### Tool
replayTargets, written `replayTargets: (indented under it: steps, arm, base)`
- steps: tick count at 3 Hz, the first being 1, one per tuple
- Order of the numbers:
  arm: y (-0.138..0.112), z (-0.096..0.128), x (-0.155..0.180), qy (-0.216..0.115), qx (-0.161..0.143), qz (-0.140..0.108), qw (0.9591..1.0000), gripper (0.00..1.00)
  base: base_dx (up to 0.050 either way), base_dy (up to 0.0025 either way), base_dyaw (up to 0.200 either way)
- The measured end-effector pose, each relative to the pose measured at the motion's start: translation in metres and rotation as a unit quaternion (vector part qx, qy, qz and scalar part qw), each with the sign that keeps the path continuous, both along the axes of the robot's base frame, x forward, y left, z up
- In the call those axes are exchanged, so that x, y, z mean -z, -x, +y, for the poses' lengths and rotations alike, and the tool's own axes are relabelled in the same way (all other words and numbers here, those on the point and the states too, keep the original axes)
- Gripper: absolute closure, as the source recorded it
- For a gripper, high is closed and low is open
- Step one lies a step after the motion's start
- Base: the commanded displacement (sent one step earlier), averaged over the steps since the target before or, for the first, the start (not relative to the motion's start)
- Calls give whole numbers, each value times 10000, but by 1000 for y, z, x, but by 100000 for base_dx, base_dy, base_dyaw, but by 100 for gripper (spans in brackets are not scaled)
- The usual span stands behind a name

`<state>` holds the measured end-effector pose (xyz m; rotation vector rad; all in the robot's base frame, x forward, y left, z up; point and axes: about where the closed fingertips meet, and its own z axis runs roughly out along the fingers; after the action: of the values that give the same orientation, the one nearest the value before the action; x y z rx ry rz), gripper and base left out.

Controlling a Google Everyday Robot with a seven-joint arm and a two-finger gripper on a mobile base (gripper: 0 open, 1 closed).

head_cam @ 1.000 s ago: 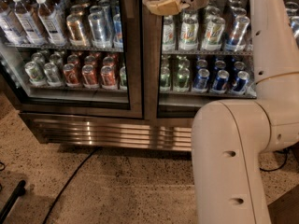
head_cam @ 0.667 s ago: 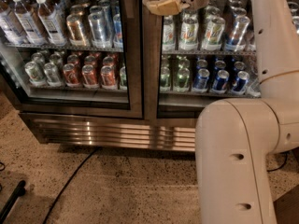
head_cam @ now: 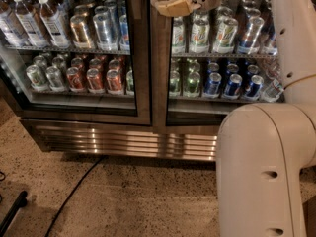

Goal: Open right fridge door

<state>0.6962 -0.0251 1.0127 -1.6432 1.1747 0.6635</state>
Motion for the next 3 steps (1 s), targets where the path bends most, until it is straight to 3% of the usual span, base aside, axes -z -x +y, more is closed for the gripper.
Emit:
replayTargets:
  steps: [3]
  arm:
    - [7,1,-3,-11,112,-85,9999,100]
  base:
    - [0,0,0]
